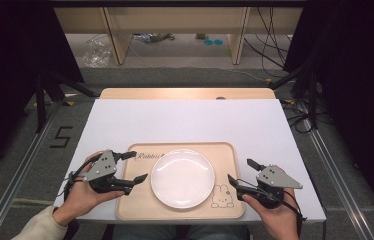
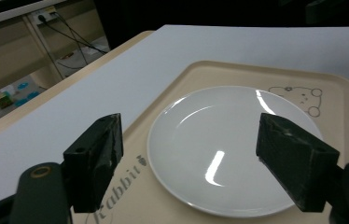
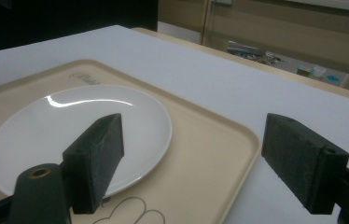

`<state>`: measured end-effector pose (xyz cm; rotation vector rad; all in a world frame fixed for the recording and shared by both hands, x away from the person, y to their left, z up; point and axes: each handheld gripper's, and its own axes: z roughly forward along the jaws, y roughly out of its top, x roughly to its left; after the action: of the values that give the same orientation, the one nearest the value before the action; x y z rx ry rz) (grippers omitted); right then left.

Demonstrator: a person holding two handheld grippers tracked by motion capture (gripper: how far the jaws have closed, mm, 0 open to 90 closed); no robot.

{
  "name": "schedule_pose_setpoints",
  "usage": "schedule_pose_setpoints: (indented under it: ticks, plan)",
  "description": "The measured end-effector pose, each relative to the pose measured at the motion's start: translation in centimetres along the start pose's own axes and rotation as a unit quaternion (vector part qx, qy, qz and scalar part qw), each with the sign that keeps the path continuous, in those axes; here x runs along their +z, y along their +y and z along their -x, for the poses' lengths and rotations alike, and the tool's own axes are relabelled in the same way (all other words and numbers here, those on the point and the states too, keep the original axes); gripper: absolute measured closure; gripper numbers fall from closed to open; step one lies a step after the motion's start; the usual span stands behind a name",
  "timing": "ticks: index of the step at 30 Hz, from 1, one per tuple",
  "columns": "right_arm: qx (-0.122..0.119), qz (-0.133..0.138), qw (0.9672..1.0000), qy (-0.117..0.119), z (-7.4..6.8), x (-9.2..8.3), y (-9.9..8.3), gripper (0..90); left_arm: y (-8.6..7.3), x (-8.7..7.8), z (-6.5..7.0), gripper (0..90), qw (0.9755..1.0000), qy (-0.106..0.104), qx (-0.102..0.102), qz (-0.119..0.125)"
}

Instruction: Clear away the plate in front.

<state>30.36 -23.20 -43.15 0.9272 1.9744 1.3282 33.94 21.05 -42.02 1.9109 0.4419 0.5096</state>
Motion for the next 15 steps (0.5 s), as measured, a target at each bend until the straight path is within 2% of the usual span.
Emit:
schedule_pose_setpoints:
  ticks: [1,2,5,6,7,11,12,15]
  plan:
    - [0.0,0.0,1.0,0.0,0.0,0.0,0.0,22.0,0.0,0.0,0.0,22.9,1.0,0.0,0.0,0.0]
    - [0.001,0.002,1.0,0.003,0.0,0.0,0.0,21.9,-0.2,-0.3,-0.2,22.9,0.9999,0.013,-0.005,-0.002]
    - [0.007,-0.006,0.9999,0.004,-0.2,-0.2,0.1,21.6,-0.7,-0.8,-0.8,22.9,0.9994,0.031,-0.015,-0.002]
    - [-0.003,-0.002,1.0,-0.001,-0.1,-0.2,0.1,21.5,-0.8,-1.0,-1.0,22.9,0.9993,0.034,-0.014,-0.001]
    - [-0.002,0.0,1.0,0.0,-0.1,-0.2,0.1,21.3,-1.1,-1.2,-1.2,22.8,0.9987,0.043,-0.028,0.006]
    - [0.004,-0.007,1.0,0.002,-0.3,-0.4,0.1,20.5,-1.3,-1.5,-1.6,22.8,0.9978,0.056,-0.034,0.012]
    - [-0.004,0.005,1.0,-0.004,-0.3,-0.4,0.1,19.9,-1.4,-1.6,-1.8,22.7,0.9976,0.062,-0.031,0.01]
    - [0.0,-0.002,1.0,-0.001,-0.4,-0.8,0.1,18.9,-1.5,-1.6,-1.9,22.7,0.9971,0.069,-0.031,0.005]
